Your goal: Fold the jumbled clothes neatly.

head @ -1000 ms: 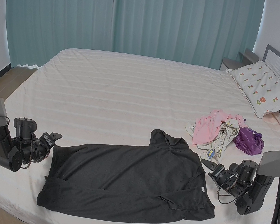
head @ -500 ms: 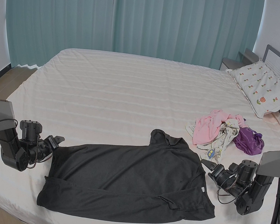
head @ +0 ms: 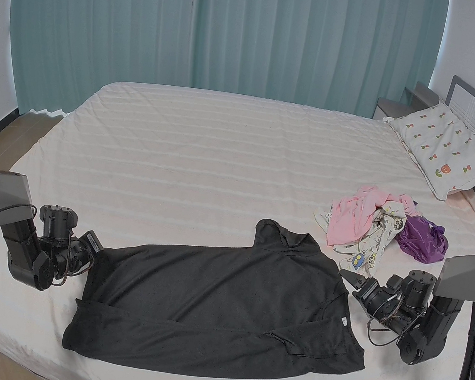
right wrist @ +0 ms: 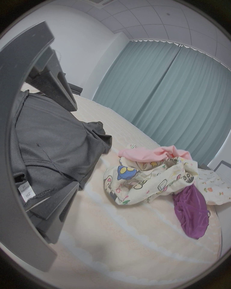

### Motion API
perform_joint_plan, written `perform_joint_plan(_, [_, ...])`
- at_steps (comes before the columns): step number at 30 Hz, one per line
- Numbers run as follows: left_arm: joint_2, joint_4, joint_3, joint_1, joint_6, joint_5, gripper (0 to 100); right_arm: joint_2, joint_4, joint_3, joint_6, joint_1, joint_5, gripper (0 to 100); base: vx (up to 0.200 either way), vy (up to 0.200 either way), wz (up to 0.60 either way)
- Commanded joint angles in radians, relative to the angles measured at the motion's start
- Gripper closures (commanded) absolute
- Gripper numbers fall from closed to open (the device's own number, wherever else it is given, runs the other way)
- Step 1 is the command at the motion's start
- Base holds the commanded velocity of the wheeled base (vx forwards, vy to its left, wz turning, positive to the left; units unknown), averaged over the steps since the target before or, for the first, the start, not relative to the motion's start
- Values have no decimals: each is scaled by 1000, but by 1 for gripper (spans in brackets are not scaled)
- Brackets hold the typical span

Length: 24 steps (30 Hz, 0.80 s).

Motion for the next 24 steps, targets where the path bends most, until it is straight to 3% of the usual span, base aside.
perform_joint_plan(1, [5,-6,-6,20,-1,25,100,-26,-6,-12,-21,21,0,0,0,0,0])
perform_joint_plan(4, [-14,-8,-12,37,-7,43,100,-25,1,-52,-63,35,1,0,0,0,0])
perform_joint_plan(8, [-28,-21,-18,36,-89,45,100,-22,53,-150,-141,43,1,0,0,0,0])
perform_joint_plan(13, [-26,-28,-20,34,-123,39,100,-23,231,-291,-224,44,-2,0,0,0,0])
perform_joint_plan(18, [-21,-28,-14,20,-136,31,100,50,418,-523,-261,83,-95,0,0,0,0])
perform_joint_plan(24, [-28,-28,-6,17,-177,32,100,113,625,-708,-360,95,-109,0,0,0,0])
